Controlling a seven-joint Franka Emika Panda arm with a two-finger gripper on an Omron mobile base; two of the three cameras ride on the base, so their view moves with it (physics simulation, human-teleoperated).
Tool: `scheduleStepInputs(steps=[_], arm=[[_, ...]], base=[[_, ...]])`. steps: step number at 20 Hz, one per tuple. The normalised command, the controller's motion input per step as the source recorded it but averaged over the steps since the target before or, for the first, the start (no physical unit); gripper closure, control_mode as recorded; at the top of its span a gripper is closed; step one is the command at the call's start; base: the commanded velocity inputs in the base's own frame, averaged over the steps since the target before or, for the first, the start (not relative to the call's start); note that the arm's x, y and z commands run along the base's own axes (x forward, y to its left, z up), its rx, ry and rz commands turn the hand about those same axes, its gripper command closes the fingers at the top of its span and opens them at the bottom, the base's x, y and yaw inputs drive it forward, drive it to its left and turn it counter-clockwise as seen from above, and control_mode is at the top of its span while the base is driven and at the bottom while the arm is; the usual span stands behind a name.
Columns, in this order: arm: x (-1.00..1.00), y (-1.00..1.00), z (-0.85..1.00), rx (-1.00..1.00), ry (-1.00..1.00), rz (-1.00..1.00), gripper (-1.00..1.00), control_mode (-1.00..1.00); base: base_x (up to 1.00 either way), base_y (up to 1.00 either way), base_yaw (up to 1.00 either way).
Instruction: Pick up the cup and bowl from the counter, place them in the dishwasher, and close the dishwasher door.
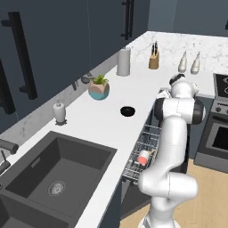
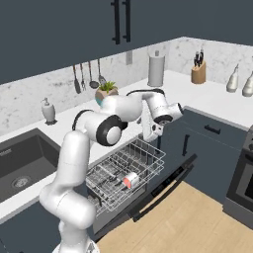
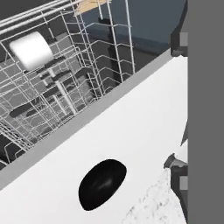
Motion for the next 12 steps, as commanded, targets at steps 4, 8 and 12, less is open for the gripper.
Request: scheduleStepInputs(steps=[4,8,12], arm=[[-0.01,0.99,0.20,-0.09,-0.14,0.11,-1.00,-1.00],[0.08,0.67,0.01,-0.14,-0.20,0.01,-1.00,-1.00],[0.32,0.27,-0.21,-0.24,-0.23,0.00,-1.00,-1.00]], base=[[0.00,0.00,0.00],[0.00,0.00,0.00],[0.00,0.00,0.00]])
